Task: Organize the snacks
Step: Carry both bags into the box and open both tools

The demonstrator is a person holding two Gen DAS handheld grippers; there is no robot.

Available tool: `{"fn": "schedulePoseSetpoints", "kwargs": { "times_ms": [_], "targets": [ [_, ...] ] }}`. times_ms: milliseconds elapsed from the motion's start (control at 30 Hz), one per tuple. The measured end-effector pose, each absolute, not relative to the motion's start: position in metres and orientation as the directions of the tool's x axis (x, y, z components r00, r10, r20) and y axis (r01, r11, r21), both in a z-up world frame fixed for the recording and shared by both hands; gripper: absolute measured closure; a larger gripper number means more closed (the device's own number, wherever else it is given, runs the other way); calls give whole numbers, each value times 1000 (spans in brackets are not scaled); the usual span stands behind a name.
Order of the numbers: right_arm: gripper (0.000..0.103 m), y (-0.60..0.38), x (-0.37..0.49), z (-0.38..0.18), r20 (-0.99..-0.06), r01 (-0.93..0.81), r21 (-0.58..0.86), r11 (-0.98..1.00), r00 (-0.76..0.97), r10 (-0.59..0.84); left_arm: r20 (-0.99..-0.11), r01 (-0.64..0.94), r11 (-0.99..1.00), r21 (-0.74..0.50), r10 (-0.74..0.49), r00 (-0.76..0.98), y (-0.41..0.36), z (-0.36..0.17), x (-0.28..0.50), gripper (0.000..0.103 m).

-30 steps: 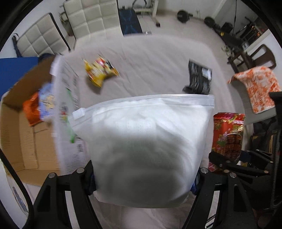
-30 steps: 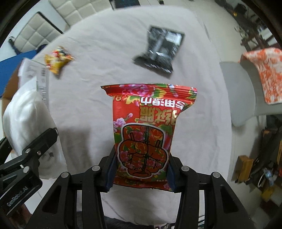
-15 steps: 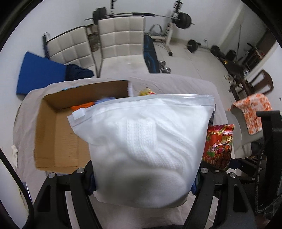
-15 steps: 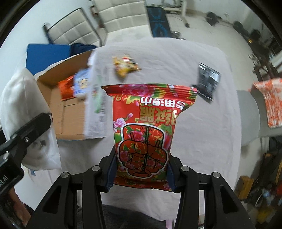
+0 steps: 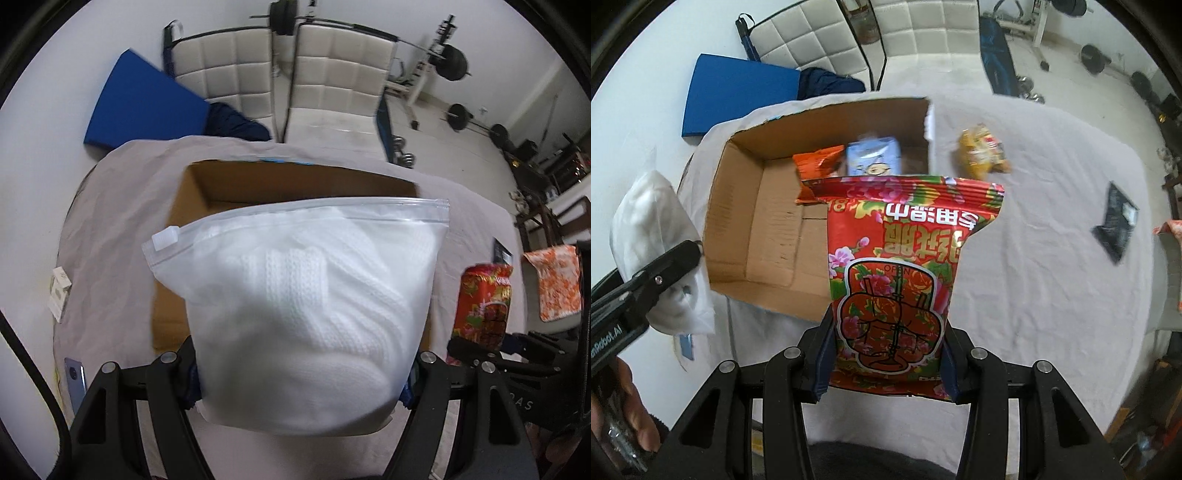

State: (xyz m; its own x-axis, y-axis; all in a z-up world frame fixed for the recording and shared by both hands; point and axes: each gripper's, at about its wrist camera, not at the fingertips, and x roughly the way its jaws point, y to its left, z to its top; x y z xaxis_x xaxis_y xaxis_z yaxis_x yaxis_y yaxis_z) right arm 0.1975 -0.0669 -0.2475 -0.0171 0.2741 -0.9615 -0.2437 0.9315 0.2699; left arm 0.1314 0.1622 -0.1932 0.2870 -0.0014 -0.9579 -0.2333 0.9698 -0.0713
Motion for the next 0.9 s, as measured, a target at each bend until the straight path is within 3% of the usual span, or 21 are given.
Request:
{"fn": "schedulePoseSetpoints", "kwargs": {
  "times_ms": [533,900],
  "targets": [
    [54,5,242,-357,-974,-189,202,961,-145,176,-993,-280,960,18,51,110,235,-293,222,29],
    [54,25,253,-403,-971,-169,165,972,-202,129,-991,-187,973,136,132,-35,231,-366,267,29]
  ]
}}
